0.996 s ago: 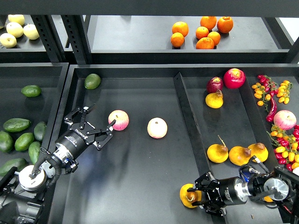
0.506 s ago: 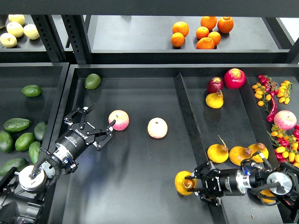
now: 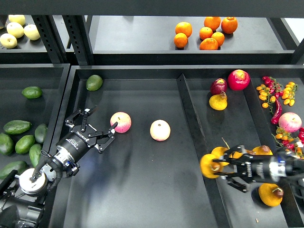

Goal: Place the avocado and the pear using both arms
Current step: 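Lift the pear with the right gripper and carry it into the pear bin, then open the right gripper to release the pear in the bin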

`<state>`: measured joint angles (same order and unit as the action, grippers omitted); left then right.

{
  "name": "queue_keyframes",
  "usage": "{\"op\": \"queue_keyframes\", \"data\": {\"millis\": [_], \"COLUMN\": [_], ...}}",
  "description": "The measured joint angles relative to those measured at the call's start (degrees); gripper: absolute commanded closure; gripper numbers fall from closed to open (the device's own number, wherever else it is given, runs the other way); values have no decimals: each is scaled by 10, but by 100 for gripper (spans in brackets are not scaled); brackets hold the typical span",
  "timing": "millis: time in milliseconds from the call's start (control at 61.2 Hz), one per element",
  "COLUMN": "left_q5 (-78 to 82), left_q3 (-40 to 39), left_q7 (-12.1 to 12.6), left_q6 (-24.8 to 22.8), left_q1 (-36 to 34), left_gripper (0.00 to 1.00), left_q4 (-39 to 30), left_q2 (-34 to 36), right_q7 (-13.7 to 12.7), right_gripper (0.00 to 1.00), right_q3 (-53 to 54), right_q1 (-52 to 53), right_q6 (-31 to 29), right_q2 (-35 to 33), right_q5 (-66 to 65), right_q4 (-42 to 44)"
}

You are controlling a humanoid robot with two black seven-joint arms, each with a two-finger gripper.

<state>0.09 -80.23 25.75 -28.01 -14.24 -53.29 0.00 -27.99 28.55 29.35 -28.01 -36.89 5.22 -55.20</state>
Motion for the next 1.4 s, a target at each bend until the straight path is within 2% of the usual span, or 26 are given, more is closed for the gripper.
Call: {"op": "queue_keyframes", "data": {"millis": [163, 310, 963, 1094, 1192, 1404], "left_q5": [0, 0, 1, 1, 1, 1], "left_q3": [0, 1, 1, 1, 1, 2], "left_q7": [0, 0, 0, 0, 0, 0], "left_q6": [0, 0, 0, 0, 0, 0], "left_q1": [0, 0, 0, 0, 0, 0], "left_gripper": [13, 13, 13, 13, 13, 13], "left_q4": [0, 0, 0, 0, 0, 0], "left_q2": [0, 0, 0, 0, 0, 0], "right_q7": [0, 0, 0, 0, 0, 0], "right_gripper": [97, 97, 93, 83, 62, 38], "right_q3": [-5, -5, -4, -6, -7, -6], "right_q1": [-9, -27, -75, -77, -77, -77], "right_q6": [0, 0, 0, 0, 0, 0], "right_q2": [-43, -54, -14, -10, -9, -7], "right_q5": [1, -3, -23, -25, -32, -63], "right_q4": [1, 6, 94, 101, 104, 110]}}
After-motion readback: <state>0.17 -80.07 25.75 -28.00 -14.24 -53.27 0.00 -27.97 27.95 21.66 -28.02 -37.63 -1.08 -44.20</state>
